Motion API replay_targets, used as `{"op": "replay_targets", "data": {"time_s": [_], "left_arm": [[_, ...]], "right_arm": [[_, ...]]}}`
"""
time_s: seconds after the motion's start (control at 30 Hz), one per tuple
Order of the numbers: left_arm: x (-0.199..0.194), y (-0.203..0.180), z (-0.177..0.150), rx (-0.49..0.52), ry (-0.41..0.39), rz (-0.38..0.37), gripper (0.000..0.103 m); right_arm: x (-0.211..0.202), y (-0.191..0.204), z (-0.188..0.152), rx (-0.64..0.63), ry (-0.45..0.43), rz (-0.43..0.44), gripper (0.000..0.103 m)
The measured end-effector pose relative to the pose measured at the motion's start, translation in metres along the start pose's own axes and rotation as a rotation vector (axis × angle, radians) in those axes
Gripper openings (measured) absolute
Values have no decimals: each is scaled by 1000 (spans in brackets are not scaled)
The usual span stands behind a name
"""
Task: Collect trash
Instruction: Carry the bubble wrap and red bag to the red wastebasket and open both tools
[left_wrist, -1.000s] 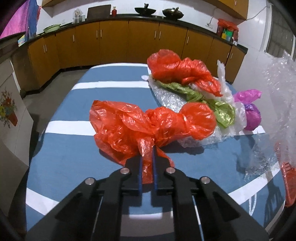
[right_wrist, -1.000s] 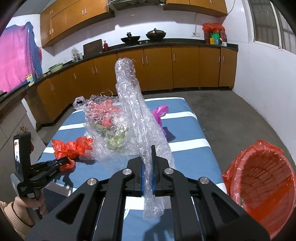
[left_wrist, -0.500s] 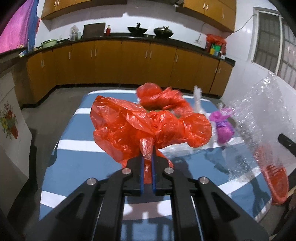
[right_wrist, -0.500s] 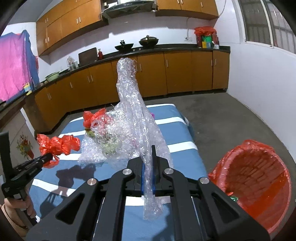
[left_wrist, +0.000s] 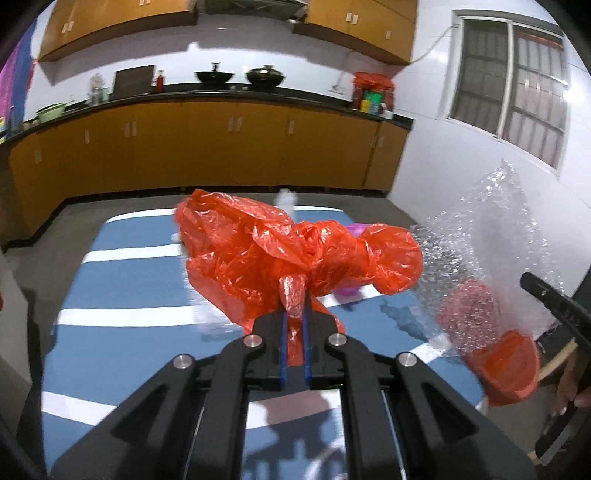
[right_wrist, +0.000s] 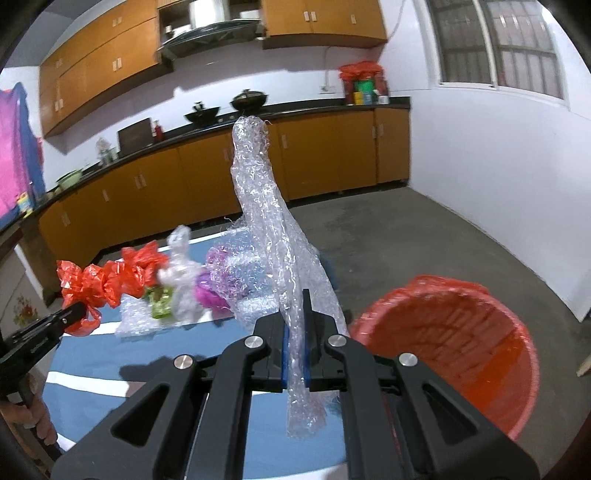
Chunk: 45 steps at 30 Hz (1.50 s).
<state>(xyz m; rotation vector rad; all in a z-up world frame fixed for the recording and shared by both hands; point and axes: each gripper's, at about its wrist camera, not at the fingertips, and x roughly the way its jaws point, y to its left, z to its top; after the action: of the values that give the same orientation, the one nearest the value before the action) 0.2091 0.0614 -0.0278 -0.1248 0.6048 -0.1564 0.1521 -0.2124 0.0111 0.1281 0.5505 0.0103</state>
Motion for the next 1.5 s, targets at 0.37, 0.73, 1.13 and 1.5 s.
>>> {"op": "replay_targets", "data": {"time_s": [0.37, 0.73, 1.13, 1.5], "left_arm": [[17, -84, 2, 76, 20, -151, 7], [33, -153, -4, 159, 51, -275, 7], [58, -215, -22, 227, 112, -366, 7], [80, -247, -30, 266, 154, -412, 8]], "right_arm": [[-23, -67, -9, 82, -12, -129, 6], [-36, -119, -24, 139, -3, -240, 6], [-37, -149, -36, 199, 35, -270, 6], [-35, -166, -36, 247, 49, -246, 6]]}}
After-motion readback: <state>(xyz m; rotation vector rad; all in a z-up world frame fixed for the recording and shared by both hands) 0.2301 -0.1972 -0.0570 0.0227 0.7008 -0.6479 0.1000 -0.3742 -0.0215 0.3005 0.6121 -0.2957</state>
